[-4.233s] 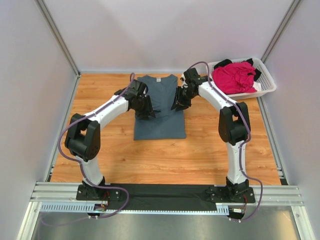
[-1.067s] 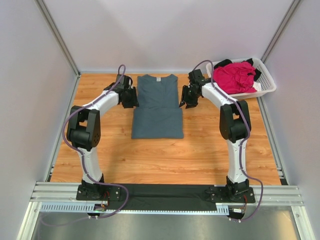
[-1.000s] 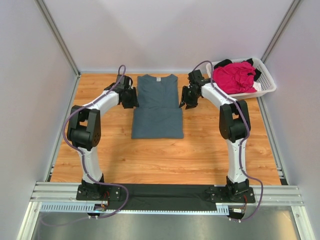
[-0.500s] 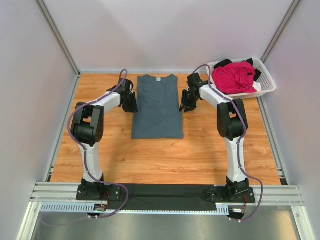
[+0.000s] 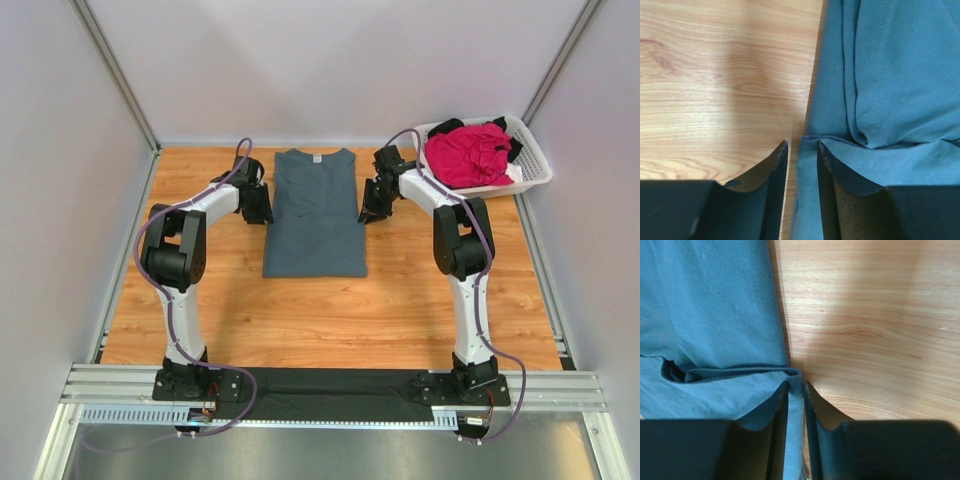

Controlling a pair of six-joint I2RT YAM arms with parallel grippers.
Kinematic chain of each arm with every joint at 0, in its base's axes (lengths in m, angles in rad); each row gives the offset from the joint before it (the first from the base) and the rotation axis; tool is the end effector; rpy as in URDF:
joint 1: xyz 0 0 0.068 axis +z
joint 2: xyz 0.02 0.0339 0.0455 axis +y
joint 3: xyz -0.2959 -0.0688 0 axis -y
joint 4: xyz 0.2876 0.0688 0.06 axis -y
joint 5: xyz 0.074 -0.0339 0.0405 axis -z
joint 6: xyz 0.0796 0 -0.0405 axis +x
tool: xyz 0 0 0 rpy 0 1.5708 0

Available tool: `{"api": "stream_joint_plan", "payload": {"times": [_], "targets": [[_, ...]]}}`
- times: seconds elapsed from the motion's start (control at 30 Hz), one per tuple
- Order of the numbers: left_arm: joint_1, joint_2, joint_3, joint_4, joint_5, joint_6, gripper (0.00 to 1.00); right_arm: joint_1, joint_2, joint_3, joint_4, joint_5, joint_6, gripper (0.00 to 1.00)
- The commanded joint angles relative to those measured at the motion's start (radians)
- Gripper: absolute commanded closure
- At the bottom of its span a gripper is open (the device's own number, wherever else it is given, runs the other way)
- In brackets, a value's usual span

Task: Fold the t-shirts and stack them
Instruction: Fold the tshirt

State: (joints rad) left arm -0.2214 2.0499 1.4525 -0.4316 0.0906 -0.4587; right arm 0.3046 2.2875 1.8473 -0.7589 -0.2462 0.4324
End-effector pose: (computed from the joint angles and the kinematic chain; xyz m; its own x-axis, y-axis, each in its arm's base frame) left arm 0.4930 -0.1184 0.1326 -0.8665 -0.2570 -0.4280 -0.1332 0.9453 -0.2978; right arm 0.5237 0.1850 0.1275 -0.9643 0.1229 -0.2346 0.0317 0.9330 0.3584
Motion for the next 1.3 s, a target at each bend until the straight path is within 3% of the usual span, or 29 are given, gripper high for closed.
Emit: {"api": "stream_joint_plan", "payload": {"times": [0.0, 0.17, 0.3, 0.4, 0.53, 1.27], "targets": [[0.007, 0.013, 0.025, 0.050, 0.031, 0.006, 0.64, 0.001, 0.010, 0.033, 0.038, -0.018, 0.016, 0.81], [0.008, 0.021, 0.028, 0.068, 0.037, 0.003, 0.65, 0.002, 0.006, 0.035, 0.041, -0.015, 0.017, 0.94], [0.013, 0.030, 0.032, 0.074, 0.052, 0.000, 0.67, 0.001, 0.006, 0.036, 0.044, -0.016, 0.020, 0.96], [0.016, 0.030, 0.032, 0.077, 0.058, -0.003, 0.75, 0.002, 0.003, 0.035, 0.043, -0.015, 0.022, 1.00], [0.020, 0.015, 0.034, 0.083, 0.067, 0.000, 1.00, 0.001, -0.010, 0.038, 0.047, -0.013, 0.022, 1.00], [0.057, -0.129, 0.040, 0.117, 0.121, -0.005, 1.00, 0.001, -0.152, -0.023, 0.158, -0.048, -0.012, 1.00]]}}
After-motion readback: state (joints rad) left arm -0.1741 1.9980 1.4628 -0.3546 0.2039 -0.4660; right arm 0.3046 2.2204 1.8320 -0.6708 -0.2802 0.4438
